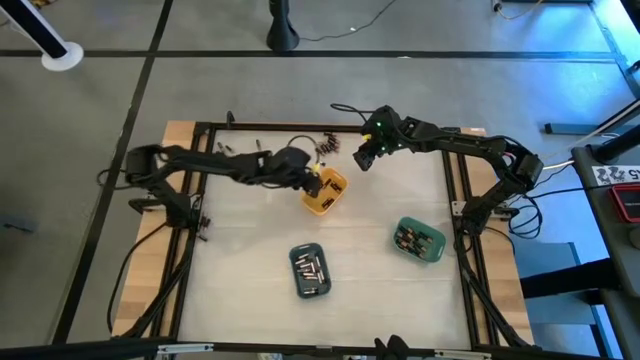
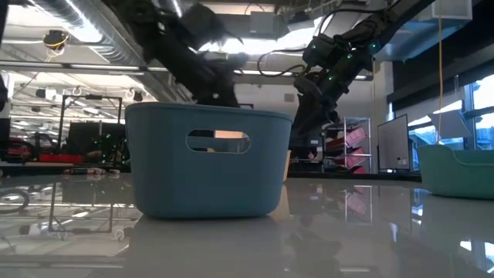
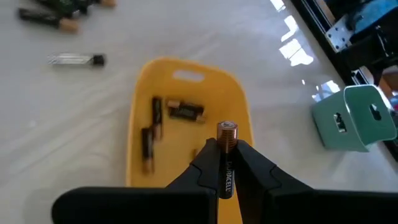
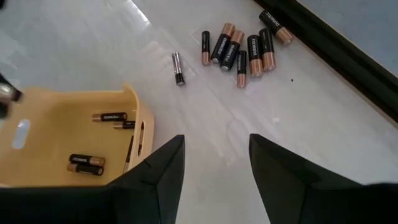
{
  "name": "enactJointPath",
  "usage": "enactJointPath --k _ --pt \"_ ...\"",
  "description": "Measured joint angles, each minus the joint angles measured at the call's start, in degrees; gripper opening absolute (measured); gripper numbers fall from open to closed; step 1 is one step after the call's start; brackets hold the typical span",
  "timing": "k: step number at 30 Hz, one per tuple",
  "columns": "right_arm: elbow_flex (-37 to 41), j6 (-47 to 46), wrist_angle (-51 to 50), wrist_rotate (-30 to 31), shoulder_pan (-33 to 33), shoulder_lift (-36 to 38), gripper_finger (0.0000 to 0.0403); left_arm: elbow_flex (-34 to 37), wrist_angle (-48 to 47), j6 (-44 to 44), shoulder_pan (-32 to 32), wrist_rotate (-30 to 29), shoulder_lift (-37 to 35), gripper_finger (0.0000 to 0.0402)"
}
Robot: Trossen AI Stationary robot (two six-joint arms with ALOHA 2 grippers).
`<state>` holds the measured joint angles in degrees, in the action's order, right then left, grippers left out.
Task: Sort batteries
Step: Put the black battery into the yellow bin, then put the black battery into the green bin
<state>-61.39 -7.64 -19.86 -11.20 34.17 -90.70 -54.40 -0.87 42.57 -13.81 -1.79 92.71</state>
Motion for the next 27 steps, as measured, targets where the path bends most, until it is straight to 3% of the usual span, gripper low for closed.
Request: enactJointPath --k 9,20,27 --pt "0.0 0.1 -0.1 0.0 0.0 0.0 0.0179 -6.1 -6.1 -2.5 -2.1 5.1 8.7 0.0036" --pt "-0.9 3.7 3.8 -3.2 0.8 -1.0 0.0179 -6.2 -6.0 -4.4 -0.7 5.9 9.0 0.0122" --pt "-11.3 6.9 -0.8 -5.9 4.9 -10.4 0.0179 -7.9 -7.7 -5.5 -0.5 6.0 5.6 0.0169"
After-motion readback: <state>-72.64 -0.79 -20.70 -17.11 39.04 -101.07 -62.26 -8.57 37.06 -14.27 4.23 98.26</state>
